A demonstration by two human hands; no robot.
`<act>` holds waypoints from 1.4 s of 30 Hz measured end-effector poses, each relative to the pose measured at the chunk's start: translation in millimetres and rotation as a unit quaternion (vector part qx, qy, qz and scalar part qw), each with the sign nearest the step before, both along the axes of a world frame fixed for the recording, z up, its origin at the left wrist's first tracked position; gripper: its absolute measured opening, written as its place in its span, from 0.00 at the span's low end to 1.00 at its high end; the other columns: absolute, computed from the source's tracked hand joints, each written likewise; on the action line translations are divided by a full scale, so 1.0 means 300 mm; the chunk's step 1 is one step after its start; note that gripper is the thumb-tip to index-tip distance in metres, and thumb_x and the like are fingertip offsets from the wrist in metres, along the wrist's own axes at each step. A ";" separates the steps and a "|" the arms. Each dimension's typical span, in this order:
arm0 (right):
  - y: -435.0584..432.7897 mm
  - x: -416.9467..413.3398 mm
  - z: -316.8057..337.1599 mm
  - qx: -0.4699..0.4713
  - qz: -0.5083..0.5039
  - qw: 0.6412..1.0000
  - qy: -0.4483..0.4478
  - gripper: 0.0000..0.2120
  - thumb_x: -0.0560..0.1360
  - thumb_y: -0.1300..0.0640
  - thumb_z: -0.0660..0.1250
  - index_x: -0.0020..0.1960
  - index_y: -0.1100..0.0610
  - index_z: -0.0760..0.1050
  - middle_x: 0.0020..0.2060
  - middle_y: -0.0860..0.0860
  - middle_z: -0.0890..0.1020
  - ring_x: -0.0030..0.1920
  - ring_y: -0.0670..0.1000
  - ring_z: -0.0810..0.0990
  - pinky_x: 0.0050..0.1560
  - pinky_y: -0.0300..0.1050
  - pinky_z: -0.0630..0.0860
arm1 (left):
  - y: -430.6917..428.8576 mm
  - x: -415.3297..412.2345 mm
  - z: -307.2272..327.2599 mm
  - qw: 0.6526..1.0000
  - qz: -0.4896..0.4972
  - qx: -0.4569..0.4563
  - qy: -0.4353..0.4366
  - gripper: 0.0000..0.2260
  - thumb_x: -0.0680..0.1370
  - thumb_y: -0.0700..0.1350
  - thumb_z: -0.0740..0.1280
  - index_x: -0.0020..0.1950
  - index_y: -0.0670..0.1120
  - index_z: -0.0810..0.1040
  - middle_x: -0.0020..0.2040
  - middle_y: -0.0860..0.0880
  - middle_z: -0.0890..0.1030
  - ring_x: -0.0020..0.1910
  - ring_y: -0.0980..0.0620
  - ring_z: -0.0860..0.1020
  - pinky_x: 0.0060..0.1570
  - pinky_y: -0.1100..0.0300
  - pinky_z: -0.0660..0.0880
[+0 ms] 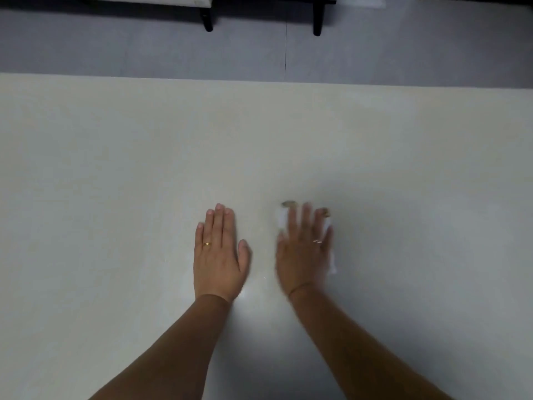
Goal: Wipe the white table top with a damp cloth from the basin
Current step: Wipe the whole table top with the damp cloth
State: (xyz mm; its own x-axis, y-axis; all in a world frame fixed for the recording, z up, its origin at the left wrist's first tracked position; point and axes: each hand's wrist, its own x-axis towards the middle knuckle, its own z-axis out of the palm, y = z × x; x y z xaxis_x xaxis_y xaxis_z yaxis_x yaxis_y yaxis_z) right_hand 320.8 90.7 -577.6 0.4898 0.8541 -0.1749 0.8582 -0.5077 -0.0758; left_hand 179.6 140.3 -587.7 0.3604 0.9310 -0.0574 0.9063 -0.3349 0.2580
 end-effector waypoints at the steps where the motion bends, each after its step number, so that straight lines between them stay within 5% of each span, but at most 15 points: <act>1: -0.029 -0.066 0.005 -0.003 0.068 0.998 -0.002 0.27 0.80 0.48 0.50 0.77 0.53 0.54 0.76 0.57 0.57 0.75 0.61 0.55 0.72 0.63 0.52 | -0.002 -0.001 0.002 1.000 0.001 0.001 0.002 0.28 0.78 0.50 0.50 0.77 0.40 0.59 0.77 0.42 0.59 0.77 0.45 0.55 0.76 0.53 0.43; 3: -0.083 -0.095 0.017 -0.002 0.172 0.985 0.007 0.27 0.79 0.48 0.48 0.76 0.53 0.58 0.75 0.55 0.61 0.75 0.59 0.58 0.72 0.63 0.57 | -0.005 0.001 0.014 1.000 0.001 0.004 0.004 0.28 0.78 0.50 0.49 0.77 0.40 0.58 0.77 0.42 0.59 0.77 0.45 0.54 0.76 0.54 0.41; 6: -0.117 0.023 0.017 -0.004 0.199 0.980 -0.004 0.26 0.78 0.48 0.50 0.76 0.51 0.59 0.75 0.54 0.62 0.75 0.58 0.60 0.72 0.61 0.58 | -0.027 -0.013 0.031 1.000 0.012 0.005 -0.013 0.28 0.78 0.50 0.50 0.77 0.41 0.58 0.77 0.42 0.58 0.77 0.45 0.54 0.75 0.54 0.39; 13: -0.133 0.027 -0.008 -0.001 -0.093 0.995 0.044 0.29 0.80 0.48 0.52 0.78 0.51 0.46 0.78 0.54 0.50 0.77 0.58 0.48 0.74 0.58 0.44 | -0.350 -0.135 0.027 0.999 -0.005 -0.017 -0.031 0.29 0.78 0.51 0.54 0.77 0.41 0.58 0.78 0.44 0.58 0.77 0.46 0.54 0.76 0.49 0.48; 17: -0.196 -0.187 0.001 -0.014 0.067 0.998 0.017 0.28 0.79 0.46 0.45 0.78 0.51 0.47 0.77 0.56 0.53 0.76 0.61 0.53 0.73 0.63 0.50 | -0.434 -0.151 0.002 0.999 -0.019 -0.044 0.007 0.29 0.77 0.52 0.53 0.75 0.38 0.63 0.76 0.41 0.60 0.76 0.45 0.56 0.74 0.46 0.54; 22: -0.280 -0.084 0.007 -0.003 0.242 0.970 0.019 0.27 0.79 0.47 0.51 0.77 0.50 0.56 0.76 0.53 0.59 0.76 0.57 0.57 0.72 0.61 0.59 | -0.424 -0.150 0.013 0.998 -0.021 -0.061 0.020 0.29 0.77 0.50 0.53 0.75 0.39 0.61 0.76 0.41 0.61 0.77 0.45 0.56 0.74 0.47 0.52; 29: -0.288 -0.135 0.001 0.015 -0.024 1.000 0.013 0.28 0.78 0.48 0.54 0.77 0.52 0.54 0.76 0.56 0.57 0.75 0.61 0.56 0.73 0.60 0.52 | -0.424 -0.146 0.012 0.998 -0.020 -0.056 0.014 0.28 0.77 0.50 0.53 0.75 0.38 0.62 0.76 0.41 0.61 0.77 0.45 0.55 0.75 0.48 0.51; 35: -0.377 -0.167 -0.005 0.012 0.221 0.975 0.004 0.27 0.79 0.46 0.50 0.76 0.51 0.56 0.75 0.53 0.60 0.75 0.57 0.58 0.72 0.61 0.60 | -0.425 -0.148 0.021 0.999 -0.019 -0.045 -0.001 0.27 0.77 0.47 0.51 0.74 0.37 0.64 0.75 0.40 0.64 0.75 0.43 0.60 0.73 0.47 0.53; 42: -0.411 -0.048 0.012 0.009 -0.051 0.999 0.011 0.28 0.77 0.46 0.46 0.76 0.53 0.57 0.75 0.55 0.59 0.75 0.60 0.58 0.73 0.59 0.53 | -0.428 -0.140 0.032 0.999 -0.023 -0.033 -0.021 0.27 0.76 0.47 0.52 0.73 0.37 0.65 0.74 0.39 0.64 0.75 0.41 0.61 0.74 0.47 0.53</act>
